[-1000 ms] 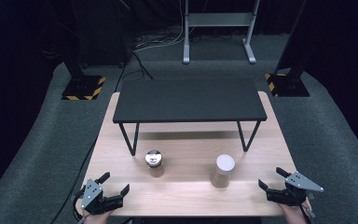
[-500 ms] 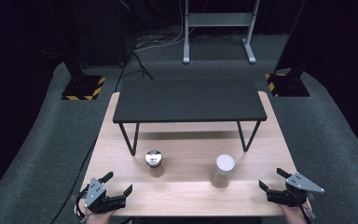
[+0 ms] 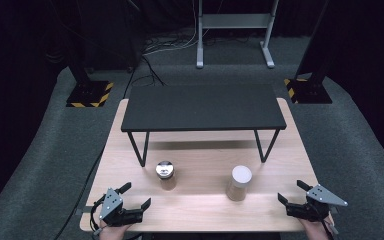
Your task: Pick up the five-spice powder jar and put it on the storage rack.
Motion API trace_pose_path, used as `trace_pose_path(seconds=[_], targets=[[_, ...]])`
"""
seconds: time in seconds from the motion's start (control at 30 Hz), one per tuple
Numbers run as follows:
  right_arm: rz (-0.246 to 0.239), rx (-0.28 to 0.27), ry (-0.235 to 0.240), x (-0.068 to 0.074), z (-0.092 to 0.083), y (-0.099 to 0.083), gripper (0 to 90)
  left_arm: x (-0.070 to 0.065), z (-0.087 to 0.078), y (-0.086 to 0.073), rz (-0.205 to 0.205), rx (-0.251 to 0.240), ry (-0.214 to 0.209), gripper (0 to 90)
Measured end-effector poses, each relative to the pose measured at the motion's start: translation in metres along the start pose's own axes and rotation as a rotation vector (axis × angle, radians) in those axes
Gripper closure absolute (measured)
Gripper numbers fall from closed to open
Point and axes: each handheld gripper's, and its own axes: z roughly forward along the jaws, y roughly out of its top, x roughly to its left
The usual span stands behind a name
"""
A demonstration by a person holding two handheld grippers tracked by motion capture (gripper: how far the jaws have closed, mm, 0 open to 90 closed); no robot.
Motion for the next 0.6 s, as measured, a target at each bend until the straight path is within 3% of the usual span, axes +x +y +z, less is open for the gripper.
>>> trace_pose_path(seconds=[0.17, 0.6], targets=[[0.002, -0.001, 0.000, 0.000, 0.000, 0.000, 7.5, -0.003, 0.015, 0.006, 0.011, 0.005, -0.028, 6.1], [-0.002, -0.004, -0.005, 0.001, 0.000, -0.001, 7.5, -0.011, 0.044, 0.020, 0.024, 0.021, -0.029, 6.9]])
